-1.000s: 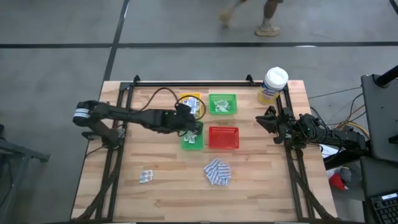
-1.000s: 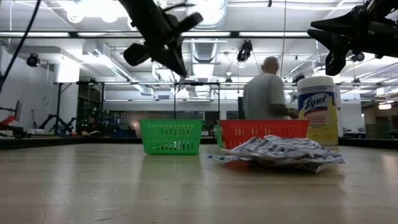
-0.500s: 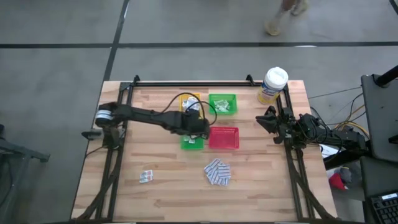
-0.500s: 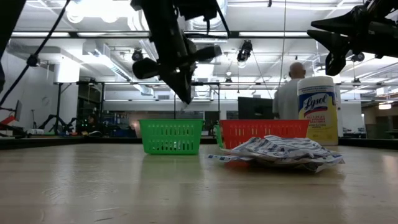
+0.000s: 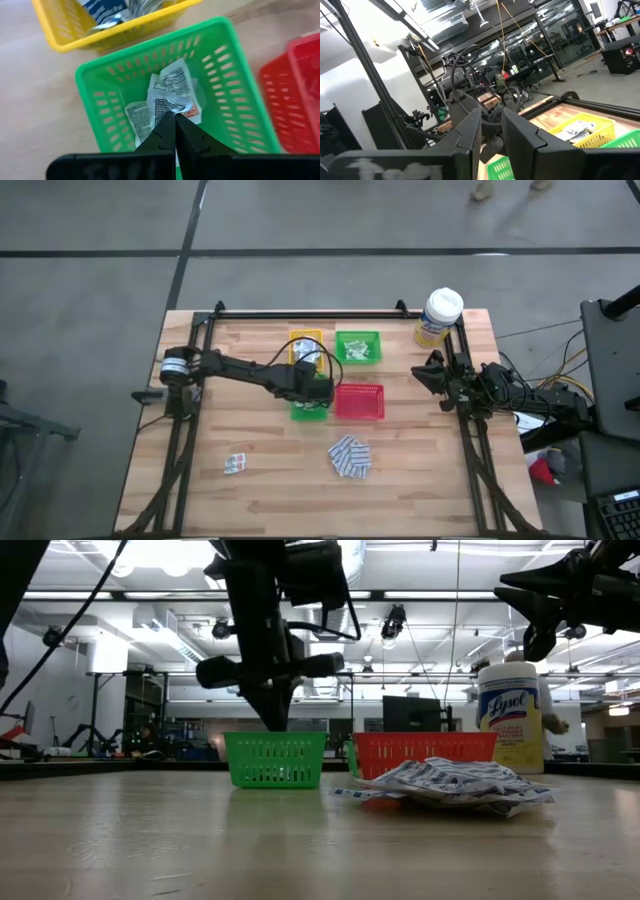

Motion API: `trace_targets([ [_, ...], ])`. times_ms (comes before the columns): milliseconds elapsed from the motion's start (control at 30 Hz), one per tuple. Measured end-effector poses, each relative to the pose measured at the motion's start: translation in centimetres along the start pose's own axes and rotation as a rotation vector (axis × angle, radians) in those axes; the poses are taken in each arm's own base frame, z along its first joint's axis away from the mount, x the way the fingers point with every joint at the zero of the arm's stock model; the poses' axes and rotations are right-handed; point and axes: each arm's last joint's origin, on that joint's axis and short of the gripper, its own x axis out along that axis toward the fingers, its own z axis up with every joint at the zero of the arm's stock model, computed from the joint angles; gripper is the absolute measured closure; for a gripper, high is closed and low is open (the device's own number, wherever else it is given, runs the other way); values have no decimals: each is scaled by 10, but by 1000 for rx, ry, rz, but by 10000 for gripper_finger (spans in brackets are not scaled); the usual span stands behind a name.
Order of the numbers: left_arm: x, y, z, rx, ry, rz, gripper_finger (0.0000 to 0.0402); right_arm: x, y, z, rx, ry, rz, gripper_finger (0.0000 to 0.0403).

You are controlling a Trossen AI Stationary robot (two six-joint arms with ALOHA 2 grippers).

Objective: Pick & Place First Aid Supplies
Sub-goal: Put the orange ointment pack into the bottom green bin

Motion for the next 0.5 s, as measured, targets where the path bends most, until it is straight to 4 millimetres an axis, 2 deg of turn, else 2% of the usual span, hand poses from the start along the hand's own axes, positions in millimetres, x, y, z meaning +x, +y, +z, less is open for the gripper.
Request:
trace_targets([
  [500, 11, 6, -6, 9, 6, 2, 401, 0, 0, 0, 0, 0, 0, 326],
])
